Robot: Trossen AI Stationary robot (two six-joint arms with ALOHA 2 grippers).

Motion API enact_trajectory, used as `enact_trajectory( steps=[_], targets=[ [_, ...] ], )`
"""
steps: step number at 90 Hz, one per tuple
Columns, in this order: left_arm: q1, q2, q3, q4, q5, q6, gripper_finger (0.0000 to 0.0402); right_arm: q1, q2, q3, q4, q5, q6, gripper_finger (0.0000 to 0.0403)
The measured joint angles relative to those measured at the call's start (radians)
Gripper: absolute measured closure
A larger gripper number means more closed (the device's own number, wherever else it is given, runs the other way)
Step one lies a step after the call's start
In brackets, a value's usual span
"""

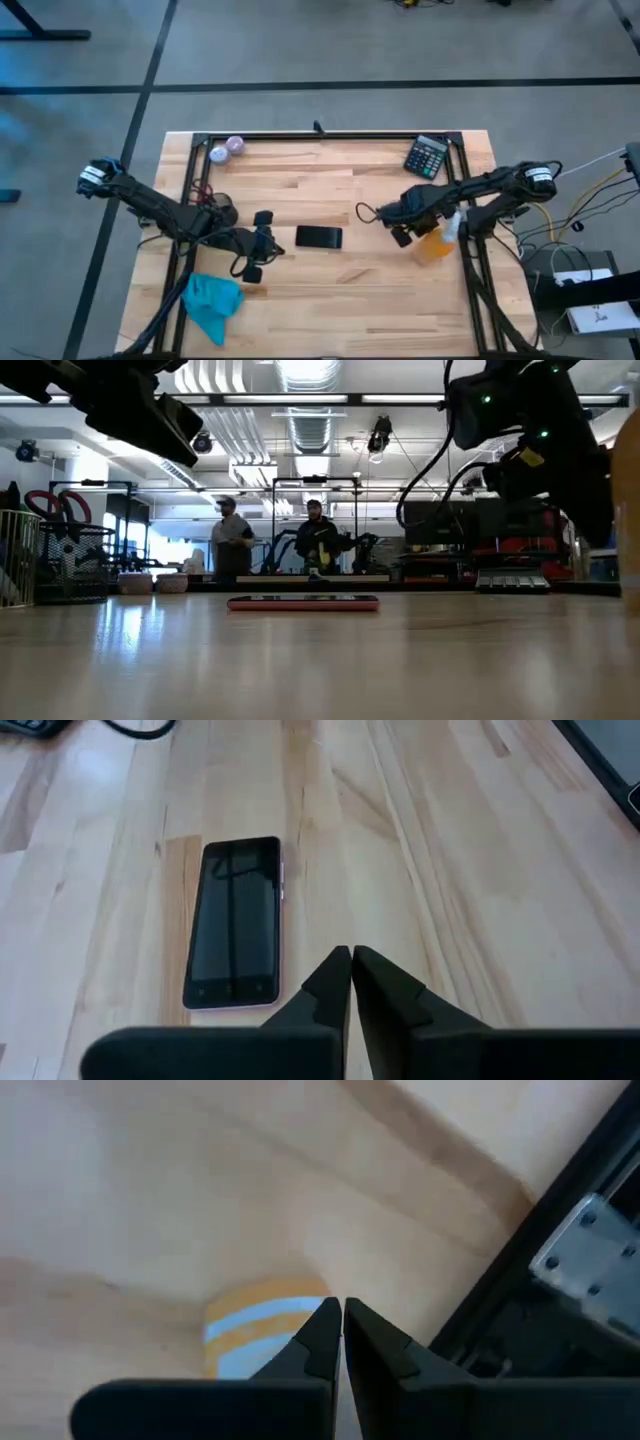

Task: Apply microfiber cloth
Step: Move the orange spray bottle to the middle right of the table, then return to Home Position

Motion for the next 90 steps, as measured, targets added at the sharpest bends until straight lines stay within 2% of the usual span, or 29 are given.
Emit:
enact_trajectory(
  steps=[14,35,49,59,74,90],
  targets=[
    [0.0,0.0,0.0,0.004,0.0,0.0,0.0399,0.085,0.008,0.0,0.005,-0.068,0.068,0.0403],
    [0.0,0.0,0.0,0.009,0.0,0.009,0.04,0.107,-0.001,0.009,0.052,-0.049,0.015,0.0403],
    [0.003,0.0,0.0,0.01,0.032,0.028,0.0401,0.027,-0.001,0.023,0.093,-0.006,-0.145,0.0403],
    [0.025,0.0,0.0,0.024,0.107,0.03,0.0401,-0.054,-0.001,0.025,0.188,0.0,-0.312,0.0403],
    [0.066,0.0,0.0,0.028,0.122,0.056,0.0401,-0.181,-0.001,0.018,0.366,0.034,-0.586,0.0403],
    [0.116,-0.001,0.0,0.07,0.172,0.083,0.0401,-0.256,-0.004,0.006,0.497,0.042,-0.84,0.0403]
  ],
)
